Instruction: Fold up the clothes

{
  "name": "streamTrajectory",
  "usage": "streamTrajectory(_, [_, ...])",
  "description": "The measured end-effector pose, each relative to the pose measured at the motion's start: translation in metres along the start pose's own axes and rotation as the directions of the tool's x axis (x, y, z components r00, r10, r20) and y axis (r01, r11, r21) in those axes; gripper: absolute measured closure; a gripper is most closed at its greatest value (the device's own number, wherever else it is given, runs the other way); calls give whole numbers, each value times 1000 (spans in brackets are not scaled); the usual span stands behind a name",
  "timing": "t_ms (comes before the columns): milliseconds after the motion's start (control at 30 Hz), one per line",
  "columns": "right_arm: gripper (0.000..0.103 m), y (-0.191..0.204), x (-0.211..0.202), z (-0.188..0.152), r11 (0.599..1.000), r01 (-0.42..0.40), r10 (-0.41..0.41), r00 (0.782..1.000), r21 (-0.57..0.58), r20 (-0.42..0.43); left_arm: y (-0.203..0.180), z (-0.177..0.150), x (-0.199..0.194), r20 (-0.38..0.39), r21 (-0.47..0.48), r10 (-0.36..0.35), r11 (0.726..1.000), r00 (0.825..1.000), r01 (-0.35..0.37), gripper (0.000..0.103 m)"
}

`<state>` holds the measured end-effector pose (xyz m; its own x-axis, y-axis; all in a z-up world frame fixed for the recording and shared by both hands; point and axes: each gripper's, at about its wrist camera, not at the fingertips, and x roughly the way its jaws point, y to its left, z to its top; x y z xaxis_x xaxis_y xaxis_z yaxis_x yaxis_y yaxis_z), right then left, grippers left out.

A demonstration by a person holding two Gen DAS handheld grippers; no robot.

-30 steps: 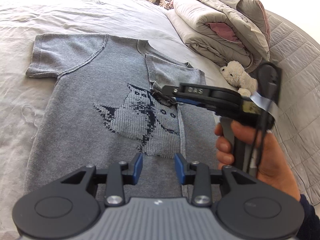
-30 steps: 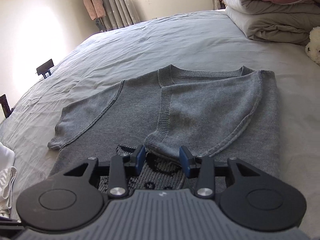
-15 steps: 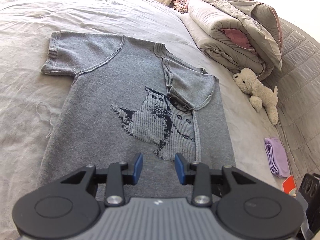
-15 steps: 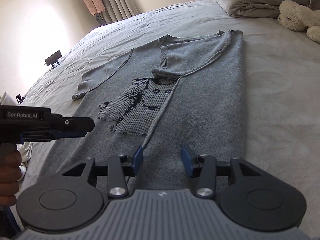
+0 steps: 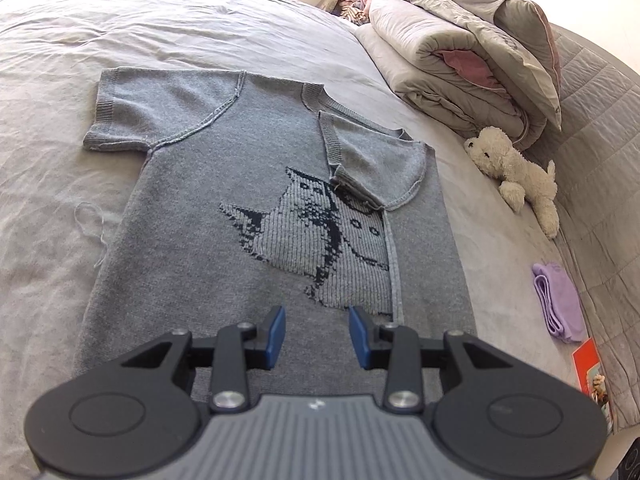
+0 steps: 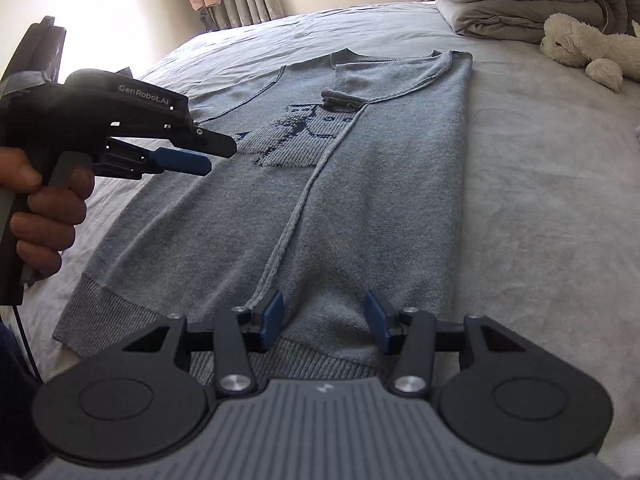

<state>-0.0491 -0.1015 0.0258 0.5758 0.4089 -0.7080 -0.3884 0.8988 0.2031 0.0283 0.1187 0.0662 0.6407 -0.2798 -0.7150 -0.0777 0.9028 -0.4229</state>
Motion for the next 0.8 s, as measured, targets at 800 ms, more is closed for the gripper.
streamTrajectory(800, [53, 23, -57, -70, 994, 72, -71, 997, -80, 15, -30, -61, -21, -50, 96, -72, 992, 996, 76, 67])
